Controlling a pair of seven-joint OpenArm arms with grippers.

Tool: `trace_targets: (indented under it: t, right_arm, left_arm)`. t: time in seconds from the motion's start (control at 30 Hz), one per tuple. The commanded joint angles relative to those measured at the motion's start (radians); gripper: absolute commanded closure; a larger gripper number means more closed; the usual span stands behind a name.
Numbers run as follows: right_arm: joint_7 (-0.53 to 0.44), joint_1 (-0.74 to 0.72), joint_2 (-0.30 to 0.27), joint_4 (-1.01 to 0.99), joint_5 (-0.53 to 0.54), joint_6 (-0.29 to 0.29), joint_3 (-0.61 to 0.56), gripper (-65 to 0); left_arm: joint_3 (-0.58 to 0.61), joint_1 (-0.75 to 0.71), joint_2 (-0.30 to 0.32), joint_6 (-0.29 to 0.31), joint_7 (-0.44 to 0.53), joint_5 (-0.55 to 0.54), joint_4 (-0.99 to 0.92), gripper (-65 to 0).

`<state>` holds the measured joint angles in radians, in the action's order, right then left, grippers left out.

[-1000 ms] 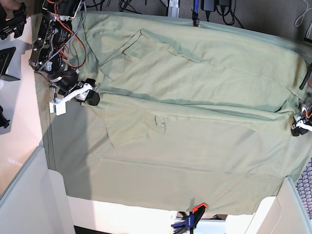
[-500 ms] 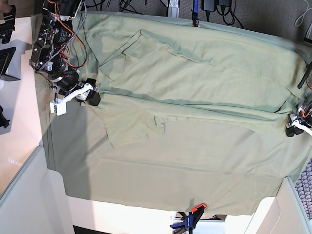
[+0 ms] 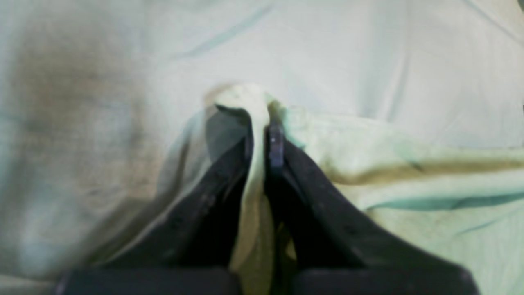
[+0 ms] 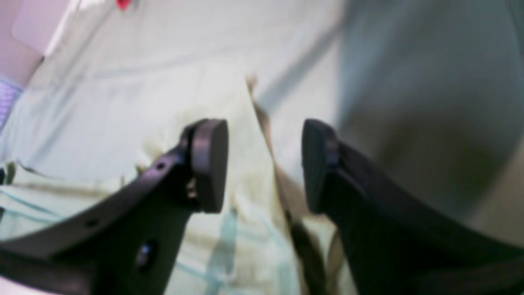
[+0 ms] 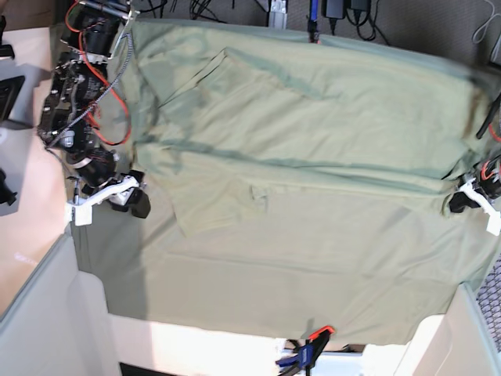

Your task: Fold the T-shirt properly

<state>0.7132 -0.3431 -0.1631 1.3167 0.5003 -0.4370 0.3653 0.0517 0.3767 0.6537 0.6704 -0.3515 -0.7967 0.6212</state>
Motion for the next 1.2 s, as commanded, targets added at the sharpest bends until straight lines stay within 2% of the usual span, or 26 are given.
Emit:
trace_targets:
  t: [0.0, 0.17, 0.37, 0.47, 0.6, 0.93, 1.17]
  right_arm:
    - [-0.026, -0.043, 0.003, 0.016, 0.004, -0.006, 0.002, -29.7]
    - [-0.084, -0.105, 0.056, -0.049, -0.077, -0.006, 0.001, -29.7]
    - [-0.188, -0.188, 0.100, -0.307, -0.135, -0.005, 0.001, -29.7]
    - [-0.209, -0.227, 0.113, -0.433, -0.168, -0.005, 0.000, -29.7]
    - [-0.214, -0.243, 0.111, -0.517, -0.183, -0.005, -0.001, -29.7]
    - [-0.217, -0.241, 0.105, -0.516, -0.210, -0.005, -0.001, -29.7]
    - [-0.220, -0.241, 0.077, -0.515, -0.209, -0.005, -0.001, -29.7]
  left_arm:
    - [-0.005, 0.019, 0.026, 0.022, 0.019, -0.014, 0.014, 0.0]
    - [-0.005, 0.019, 0.026, 0.023, 0.018, -0.022, 0.014, 0.0]
    - [-0.005, 0.019, 0.026, 0.023, 0.018, -0.026, 0.014, 0.0]
    - [-0.005, 0.016, 0.028, 0.023, 0.018, -0.033, 0.014, 0.0]
    - [-0.005, 0.016, 0.028, 0.023, 0.018, -0.050, 0.014, 0.0]
    - [-0.005, 0.005, 0.029, 0.028, 0.018, -0.060, 0.014, 0.0]
    - [-0.005, 0.005, 0.029, 0.028, 0.018, -0.059, 0.014, 0.0]
